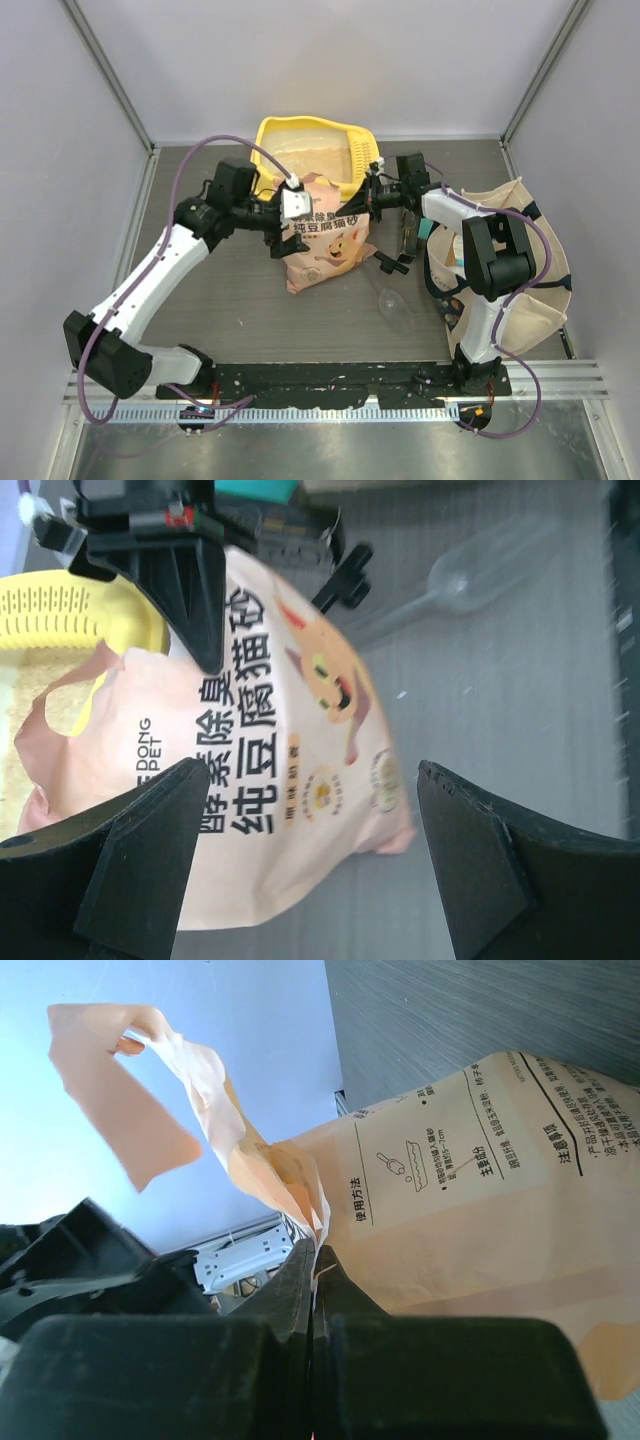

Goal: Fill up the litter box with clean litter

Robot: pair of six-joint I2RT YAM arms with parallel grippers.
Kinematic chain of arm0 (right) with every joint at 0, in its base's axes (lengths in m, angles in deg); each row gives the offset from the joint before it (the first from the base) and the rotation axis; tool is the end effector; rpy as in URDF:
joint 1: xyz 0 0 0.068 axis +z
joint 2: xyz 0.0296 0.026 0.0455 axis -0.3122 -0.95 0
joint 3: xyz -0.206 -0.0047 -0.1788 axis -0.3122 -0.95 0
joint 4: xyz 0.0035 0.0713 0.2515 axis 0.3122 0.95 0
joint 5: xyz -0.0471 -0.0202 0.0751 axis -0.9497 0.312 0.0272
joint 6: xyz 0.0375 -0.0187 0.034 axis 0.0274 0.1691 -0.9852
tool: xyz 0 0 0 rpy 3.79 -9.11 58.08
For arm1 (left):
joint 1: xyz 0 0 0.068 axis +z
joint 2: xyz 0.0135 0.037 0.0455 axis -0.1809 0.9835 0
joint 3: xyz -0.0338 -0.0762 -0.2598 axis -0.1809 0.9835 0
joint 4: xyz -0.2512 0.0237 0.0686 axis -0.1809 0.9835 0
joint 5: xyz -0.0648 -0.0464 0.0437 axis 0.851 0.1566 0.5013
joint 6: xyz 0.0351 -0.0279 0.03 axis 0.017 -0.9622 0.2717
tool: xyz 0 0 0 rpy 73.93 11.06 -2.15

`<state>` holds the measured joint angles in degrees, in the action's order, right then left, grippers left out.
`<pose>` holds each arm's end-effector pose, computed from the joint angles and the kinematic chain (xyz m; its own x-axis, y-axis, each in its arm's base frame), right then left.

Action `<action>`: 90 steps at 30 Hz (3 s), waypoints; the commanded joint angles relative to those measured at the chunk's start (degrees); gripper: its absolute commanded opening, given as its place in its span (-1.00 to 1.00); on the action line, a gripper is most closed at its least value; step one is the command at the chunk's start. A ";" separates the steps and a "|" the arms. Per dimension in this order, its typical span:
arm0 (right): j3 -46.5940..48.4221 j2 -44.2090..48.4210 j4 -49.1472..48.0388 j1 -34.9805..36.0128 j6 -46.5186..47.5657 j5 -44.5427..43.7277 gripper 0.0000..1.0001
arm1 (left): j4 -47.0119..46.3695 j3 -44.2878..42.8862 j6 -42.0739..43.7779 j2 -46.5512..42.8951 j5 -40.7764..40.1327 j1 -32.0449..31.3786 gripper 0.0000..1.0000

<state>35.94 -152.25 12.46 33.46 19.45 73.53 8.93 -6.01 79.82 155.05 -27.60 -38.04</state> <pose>0.3880 0.1391 0.2095 -0.9905 0.1148 0.0760 0.1053 0.2762 0.9553 0.2322 -0.1495 0.3738 0.0575 0.4569 -0.8876 0.9821 0.1340 0.1326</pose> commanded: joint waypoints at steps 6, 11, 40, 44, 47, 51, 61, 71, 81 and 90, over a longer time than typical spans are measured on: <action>-0.80 4.22 -4.21 0.46 -2.42 2.22 -0.98 | -12.24 6.15 23.01 6.78 -6.22 -1.04 0.81; -1.25 5.10 -6.05 0.47 -2.25 2.39 -0.98 | -14.35 4.57 20.82 11.17 -6.22 -1.39 0.81; -2.21 5.54 -5.62 0.29 -1.81 2.39 -0.98 | -7.84 5.09 8.86 19.18 -1.20 -1.82 0.66; 0.67 4.75 6.93 -0.85 4.16 -0.33 -0.97 | -4.60 4.92 11.32 19.61 -4.54 -2.62 0.44; 4.19 4.05 17.92 -1.12 10.48 -2.35 -0.98 | -1.00 3.08 11.51 20.23 -6.83 -2.62 0.22; 8.06 3.78 26.36 -1.73 12.17 -4.55 -0.98 | -4.14 2.90 6.07 18.57 -9.55 -2.53 0.14; 10.80 2.46 26.74 -2.52 5.41 -7.80 -0.98 | -13.64 9.76 -4.98 12.06 -13.07 -1.92 -0.09; 9.29 1.85 20.76 -3.40 7.32 -7.63 -0.91 | -17.25 14.23 -14.08 9.51 -8.60 0.71 -0.67; 29.60 -1.05 21.10 -6.92 32.61 -0.79 0.52 | -2.68 9.15 -2.58 11.87 9.69 5.12 -0.85; 14.59 17.12 31.25 0.11 109.76 -2.88 0.58 | 18.25 -5.27 13.87 21.37 14.18 8.02 -0.81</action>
<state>58.06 -145.27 40.93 28.98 90.22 71.61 16.43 -5.22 86.05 175.25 -20.26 -31.11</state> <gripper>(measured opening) 0.776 0.098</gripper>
